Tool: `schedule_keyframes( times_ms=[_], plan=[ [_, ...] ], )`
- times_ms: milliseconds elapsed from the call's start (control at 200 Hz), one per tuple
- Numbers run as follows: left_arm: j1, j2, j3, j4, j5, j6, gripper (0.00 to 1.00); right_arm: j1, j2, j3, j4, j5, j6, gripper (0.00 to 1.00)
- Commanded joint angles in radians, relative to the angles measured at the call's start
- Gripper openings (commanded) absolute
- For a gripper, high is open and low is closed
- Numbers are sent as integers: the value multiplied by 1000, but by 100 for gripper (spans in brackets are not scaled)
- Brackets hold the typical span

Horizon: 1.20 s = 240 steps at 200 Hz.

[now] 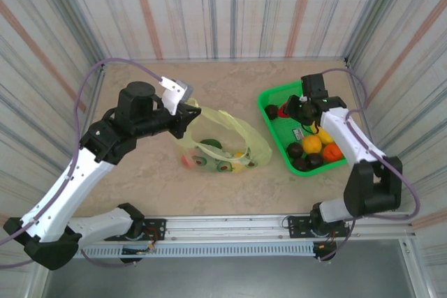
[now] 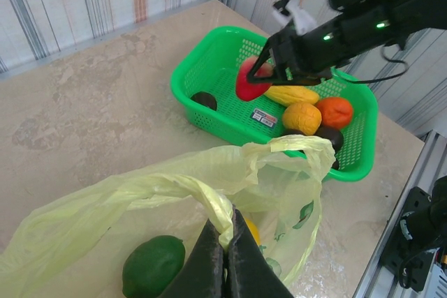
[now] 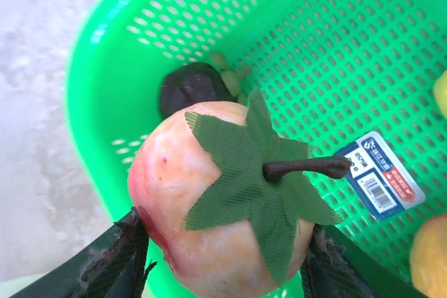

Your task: Place the fake fruits into the plastic bag and tie a complex knot

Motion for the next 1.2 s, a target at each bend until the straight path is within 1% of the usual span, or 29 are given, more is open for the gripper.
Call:
schedule_keyframes(
  times_ms=[0,55,200,311,411,596,721,806,862,907,987,1087,1112,1197],
  plan=[
    [-7,-24,17,-14,14,8,0,46,-167,-38,-70,5,-61,51],
    [-7,-28,14,-14,12,8,0,86,-253,-56,-73,12,-76,49],
    [-7,-34,10,-12,12,8,0,164,-464,-72,-102,-60,-98,47],
    [-8,-34,8,-7,17,5,0,240,-566,-59,-149,-85,-143,46],
    [-10,-30,9,-6,18,5,0,334,-642,-42,-174,-88,-183,46],
    [-12,-28,14,-5,14,5,0,484,-707,-22,-184,-139,-223,46],
    [-12,-31,12,-7,11,7,0,581,-689,-43,-150,-153,-230,47],
    [-11,-34,14,-8,8,7,0,658,-658,-56,-96,-151,-233,47],
    [-11,-36,14,-9,6,8,0,718,-629,-55,-63,-107,-236,47],
    [-11,-39,14,-9,4,10,0,767,-598,-52,-43,-45,-241,47],
    [-12,-42,8,-9,0,11,0,830,-536,-48,2,49,-246,48],
    [-12,-49,4,-5,-4,12,0,880,-447,-26,47,169,-253,48],
    [-11,-49,4,-5,-4,12,0,893,-426,-20,55,225,-255,48],
    [-11,-51,4,-5,-4,13,0,920,-342,-2,67,342,-271,47]
  ],
)
